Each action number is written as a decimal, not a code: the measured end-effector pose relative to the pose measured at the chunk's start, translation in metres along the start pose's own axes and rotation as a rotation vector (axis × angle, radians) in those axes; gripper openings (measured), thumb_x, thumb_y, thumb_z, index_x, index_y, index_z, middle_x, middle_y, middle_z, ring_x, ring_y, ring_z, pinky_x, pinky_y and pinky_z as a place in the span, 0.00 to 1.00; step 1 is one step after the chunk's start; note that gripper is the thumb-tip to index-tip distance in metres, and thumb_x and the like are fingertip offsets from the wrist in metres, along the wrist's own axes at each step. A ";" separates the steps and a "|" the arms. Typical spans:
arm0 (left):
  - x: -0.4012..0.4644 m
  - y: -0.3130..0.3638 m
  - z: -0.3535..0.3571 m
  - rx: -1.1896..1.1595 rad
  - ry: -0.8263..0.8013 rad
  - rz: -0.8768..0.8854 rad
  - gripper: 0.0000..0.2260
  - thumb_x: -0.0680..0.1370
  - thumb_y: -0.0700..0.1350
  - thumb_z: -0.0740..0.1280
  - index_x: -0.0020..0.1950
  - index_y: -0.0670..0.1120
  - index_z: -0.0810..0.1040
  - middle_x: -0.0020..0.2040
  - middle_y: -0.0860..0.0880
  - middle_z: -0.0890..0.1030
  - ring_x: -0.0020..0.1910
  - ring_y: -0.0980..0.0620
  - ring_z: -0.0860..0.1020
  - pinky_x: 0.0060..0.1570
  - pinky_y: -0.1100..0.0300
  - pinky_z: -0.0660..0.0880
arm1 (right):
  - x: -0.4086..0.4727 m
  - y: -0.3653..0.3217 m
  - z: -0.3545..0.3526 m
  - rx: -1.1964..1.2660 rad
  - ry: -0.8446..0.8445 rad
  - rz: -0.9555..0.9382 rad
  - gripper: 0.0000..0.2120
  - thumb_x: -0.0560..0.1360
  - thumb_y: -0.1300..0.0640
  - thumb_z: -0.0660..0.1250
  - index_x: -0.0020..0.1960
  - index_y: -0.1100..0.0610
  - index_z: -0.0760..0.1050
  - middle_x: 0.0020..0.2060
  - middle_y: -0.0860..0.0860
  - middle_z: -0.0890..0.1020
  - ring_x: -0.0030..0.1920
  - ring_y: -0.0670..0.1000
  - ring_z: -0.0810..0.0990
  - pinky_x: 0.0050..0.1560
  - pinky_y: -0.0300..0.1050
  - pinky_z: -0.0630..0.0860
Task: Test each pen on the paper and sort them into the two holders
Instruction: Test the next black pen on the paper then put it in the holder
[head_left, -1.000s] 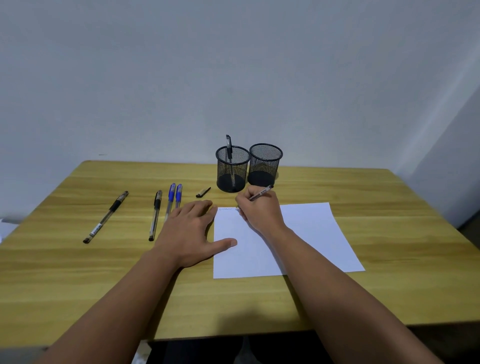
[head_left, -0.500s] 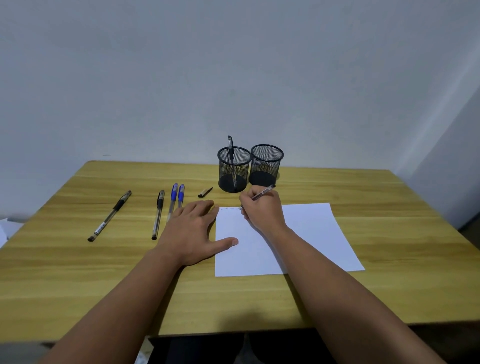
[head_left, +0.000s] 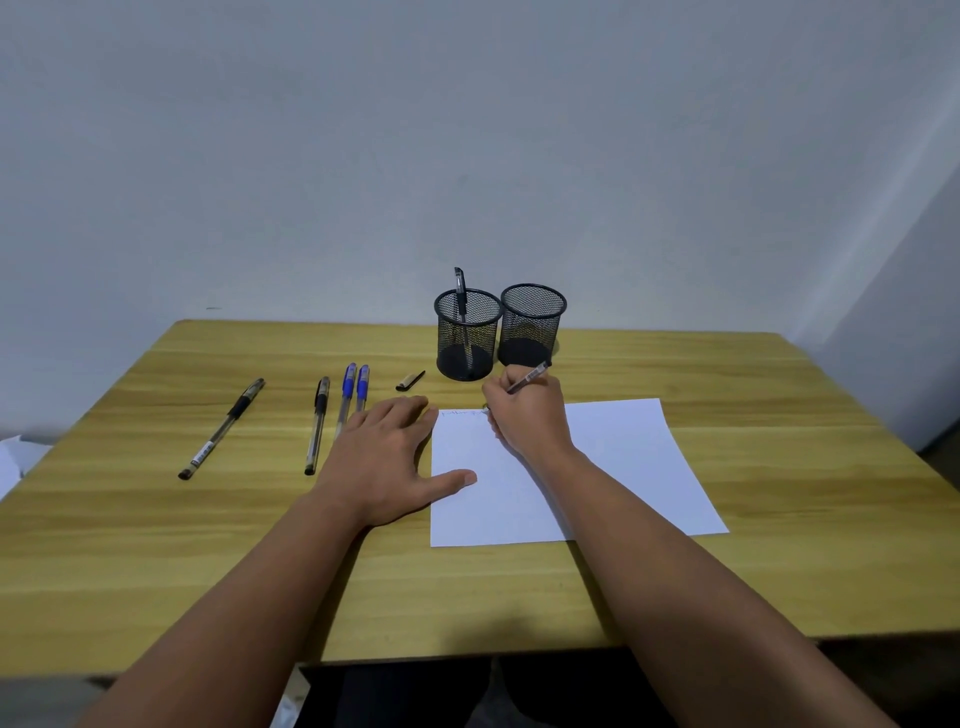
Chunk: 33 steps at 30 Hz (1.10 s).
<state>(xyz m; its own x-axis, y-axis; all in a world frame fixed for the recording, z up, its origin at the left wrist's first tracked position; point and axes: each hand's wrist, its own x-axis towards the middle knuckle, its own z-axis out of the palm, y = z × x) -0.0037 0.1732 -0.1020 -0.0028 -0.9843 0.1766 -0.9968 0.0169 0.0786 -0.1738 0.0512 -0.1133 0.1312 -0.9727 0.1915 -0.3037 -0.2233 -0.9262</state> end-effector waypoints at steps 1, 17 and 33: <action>0.000 0.000 0.000 0.001 0.001 0.000 0.47 0.70 0.81 0.51 0.80 0.54 0.63 0.80 0.54 0.63 0.78 0.51 0.60 0.74 0.48 0.59 | 0.001 0.001 0.001 -0.005 0.004 -0.002 0.16 0.77 0.60 0.67 0.34 0.63 0.67 0.30 0.69 0.73 0.28 0.66 0.75 0.29 0.49 0.72; 0.001 -0.001 0.002 0.009 0.001 0.002 0.48 0.69 0.82 0.49 0.80 0.53 0.63 0.80 0.53 0.64 0.78 0.51 0.60 0.74 0.48 0.60 | 0.001 0.001 0.000 -0.024 0.047 -0.046 0.24 0.77 0.62 0.68 0.27 0.53 0.61 0.23 0.50 0.65 0.30 0.55 0.67 0.32 0.46 0.65; 0.000 0.000 0.002 0.003 0.003 -0.003 0.48 0.69 0.82 0.49 0.80 0.53 0.63 0.80 0.54 0.63 0.78 0.52 0.59 0.74 0.49 0.59 | -0.002 -0.003 -0.001 -0.027 0.048 -0.042 0.23 0.77 0.61 0.67 0.28 0.53 0.62 0.24 0.50 0.65 0.30 0.55 0.67 0.32 0.47 0.65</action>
<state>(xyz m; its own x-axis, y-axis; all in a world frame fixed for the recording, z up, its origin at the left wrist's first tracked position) -0.0036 0.1729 -0.1039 0.0000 -0.9838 0.1795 -0.9970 0.0138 0.0758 -0.1744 0.0538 -0.1100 0.0988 -0.9641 0.2463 -0.3247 -0.2652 -0.9079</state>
